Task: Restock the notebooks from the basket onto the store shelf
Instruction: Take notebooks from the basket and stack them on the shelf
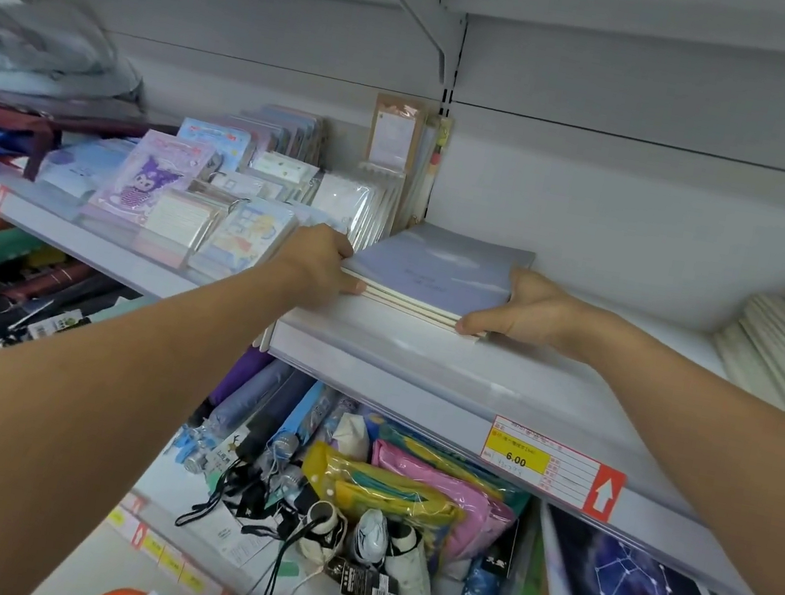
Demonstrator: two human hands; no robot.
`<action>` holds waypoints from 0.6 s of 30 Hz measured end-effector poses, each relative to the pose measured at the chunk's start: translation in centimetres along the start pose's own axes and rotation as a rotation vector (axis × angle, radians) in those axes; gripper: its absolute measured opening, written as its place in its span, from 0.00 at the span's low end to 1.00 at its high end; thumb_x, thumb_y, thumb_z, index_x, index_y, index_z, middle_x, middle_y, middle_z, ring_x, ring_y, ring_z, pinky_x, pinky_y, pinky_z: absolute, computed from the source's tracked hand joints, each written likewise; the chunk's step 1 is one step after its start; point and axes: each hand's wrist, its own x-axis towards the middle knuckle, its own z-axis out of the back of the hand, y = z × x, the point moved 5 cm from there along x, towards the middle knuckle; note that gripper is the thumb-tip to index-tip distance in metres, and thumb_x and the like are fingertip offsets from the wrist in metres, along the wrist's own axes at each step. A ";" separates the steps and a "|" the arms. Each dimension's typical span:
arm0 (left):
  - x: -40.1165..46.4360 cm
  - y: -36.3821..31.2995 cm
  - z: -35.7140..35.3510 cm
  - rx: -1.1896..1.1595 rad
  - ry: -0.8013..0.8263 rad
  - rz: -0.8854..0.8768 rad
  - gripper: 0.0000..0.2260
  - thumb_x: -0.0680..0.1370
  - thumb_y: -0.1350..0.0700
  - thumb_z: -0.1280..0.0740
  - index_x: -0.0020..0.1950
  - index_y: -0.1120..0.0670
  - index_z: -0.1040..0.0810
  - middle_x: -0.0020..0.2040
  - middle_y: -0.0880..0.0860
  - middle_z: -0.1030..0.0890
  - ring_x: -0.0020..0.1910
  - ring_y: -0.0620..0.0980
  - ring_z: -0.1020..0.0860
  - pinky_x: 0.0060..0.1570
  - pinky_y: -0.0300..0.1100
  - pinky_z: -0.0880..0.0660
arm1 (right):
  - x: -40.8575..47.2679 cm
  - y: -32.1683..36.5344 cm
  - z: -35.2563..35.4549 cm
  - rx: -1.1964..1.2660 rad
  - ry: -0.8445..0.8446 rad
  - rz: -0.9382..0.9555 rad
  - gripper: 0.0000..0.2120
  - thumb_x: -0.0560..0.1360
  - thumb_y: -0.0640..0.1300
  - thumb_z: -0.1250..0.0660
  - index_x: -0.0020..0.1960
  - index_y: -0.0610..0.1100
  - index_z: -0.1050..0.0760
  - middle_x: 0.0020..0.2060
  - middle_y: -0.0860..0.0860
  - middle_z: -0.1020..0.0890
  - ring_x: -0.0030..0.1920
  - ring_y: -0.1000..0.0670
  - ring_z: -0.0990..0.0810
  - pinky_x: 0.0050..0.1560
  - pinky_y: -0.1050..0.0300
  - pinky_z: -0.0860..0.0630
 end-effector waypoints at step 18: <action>-28.3 4.2 -5.8 -0.338 0.307 -0.092 0.03 0.77 0.56 0.30 0.47 0.54 0.18 0.40 0.50 0.18 0.35 0.45 0.20 0.38 0.40 0.26 | -25.0 0.3 -23.7 -0.195 0.491 0.450 0.10 0.78 0.47 0.32 0.58 0.47 0.20 0.37 0.53 0.20 0.32 0.57 0.22 0.35 0.60 0.31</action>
